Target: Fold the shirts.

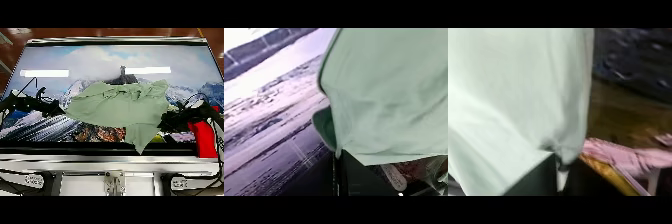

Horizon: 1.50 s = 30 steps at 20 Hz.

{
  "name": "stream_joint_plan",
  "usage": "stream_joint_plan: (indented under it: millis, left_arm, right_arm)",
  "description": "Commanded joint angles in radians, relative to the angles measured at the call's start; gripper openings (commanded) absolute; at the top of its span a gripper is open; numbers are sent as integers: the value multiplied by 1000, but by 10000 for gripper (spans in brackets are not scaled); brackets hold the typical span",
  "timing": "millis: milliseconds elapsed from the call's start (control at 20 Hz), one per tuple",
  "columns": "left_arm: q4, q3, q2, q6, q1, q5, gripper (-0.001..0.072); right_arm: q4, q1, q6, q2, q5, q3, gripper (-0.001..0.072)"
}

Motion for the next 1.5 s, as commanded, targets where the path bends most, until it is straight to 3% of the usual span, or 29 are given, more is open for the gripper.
stream_joint_plan:
  millis: [0,200,400,600,700,850,1000,1250,1450]
  left_arm:
    - [-4,3,57,7,0,0,34]
    - [-4,95,211,56,-2,4,32]
    - [-31,358,463,111,-25,78,33]
    - [-54,645,698,99,-26,229,34]
    - [-47,731,804,71,-26,288,34]
    - [91,772,946,-73,-26,286,34]
    - [272,772,1053,-175,-26,203,34]
    - [362,771,1094,-182,-26,-64,34]
    - [487,697,1057,-174,-26,-205,34]
  right_arm:
    - [14,40,16,7,-101,-32,49]
    - [39,40,-158,170,-82,30,48]
    - [141,40,-295,446,-90,307,48]
    - [114,40,-299,670,-217,699,48]
    - [36,40,-253,734,-210,859,48]
    - [-119,40,-145,827,-188,995,48]
    - [-210,40,-119,909,-140,1042,48]
    - [-273,40,-98,949,50,1042,48]
    - [-309,40,-94,842,320,1041,49]
